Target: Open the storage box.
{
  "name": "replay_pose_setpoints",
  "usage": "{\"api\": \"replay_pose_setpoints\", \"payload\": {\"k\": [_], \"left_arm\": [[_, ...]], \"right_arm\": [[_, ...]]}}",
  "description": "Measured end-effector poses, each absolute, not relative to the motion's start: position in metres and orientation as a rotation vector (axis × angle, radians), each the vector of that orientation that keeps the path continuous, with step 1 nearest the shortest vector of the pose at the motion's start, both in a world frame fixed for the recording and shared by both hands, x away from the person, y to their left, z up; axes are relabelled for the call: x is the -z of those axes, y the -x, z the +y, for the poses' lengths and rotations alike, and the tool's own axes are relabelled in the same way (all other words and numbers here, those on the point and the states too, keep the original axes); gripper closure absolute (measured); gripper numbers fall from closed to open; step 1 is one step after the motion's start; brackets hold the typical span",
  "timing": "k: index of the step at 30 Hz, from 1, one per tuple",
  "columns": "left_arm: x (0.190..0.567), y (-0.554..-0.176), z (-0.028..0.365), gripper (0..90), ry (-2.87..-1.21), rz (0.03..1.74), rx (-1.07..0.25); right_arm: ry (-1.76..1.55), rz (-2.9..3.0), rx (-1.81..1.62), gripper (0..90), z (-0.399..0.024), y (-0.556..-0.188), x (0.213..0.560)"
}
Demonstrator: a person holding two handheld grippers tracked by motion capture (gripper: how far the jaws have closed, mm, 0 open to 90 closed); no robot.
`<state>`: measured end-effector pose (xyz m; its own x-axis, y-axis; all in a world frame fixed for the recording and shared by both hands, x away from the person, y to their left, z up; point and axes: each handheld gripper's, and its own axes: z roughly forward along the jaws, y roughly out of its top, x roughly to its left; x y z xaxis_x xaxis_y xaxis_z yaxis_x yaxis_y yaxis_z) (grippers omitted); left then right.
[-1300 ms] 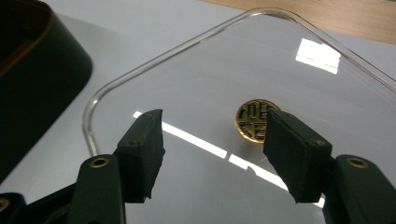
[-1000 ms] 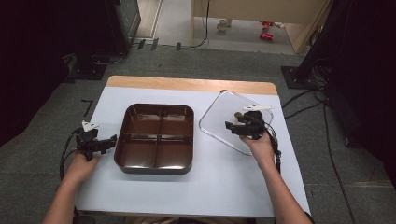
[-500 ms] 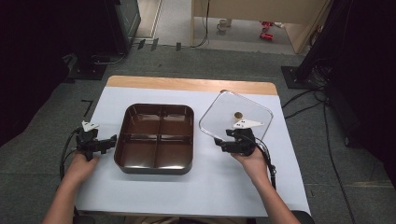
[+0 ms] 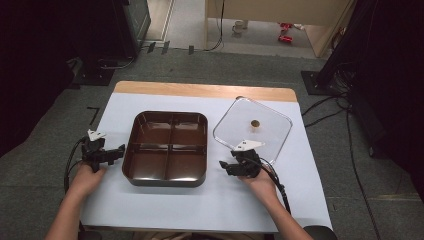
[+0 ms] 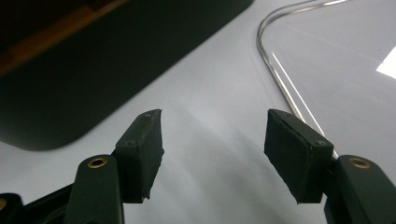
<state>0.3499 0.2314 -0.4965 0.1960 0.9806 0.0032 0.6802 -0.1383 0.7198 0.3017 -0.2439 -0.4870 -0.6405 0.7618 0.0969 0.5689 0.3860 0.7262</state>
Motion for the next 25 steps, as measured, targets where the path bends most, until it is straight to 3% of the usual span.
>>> {"api": "replay_pose_setpoints", "payload": {"k": [25], "left_arm": [[0.496, -0.35, 0.231, 12.2, -1.89, 1.547, -0.66]], "right_arm": [[-1.14, 2.326, -1.082, 32.1, -0.232, -0.296, 0.503]]}}
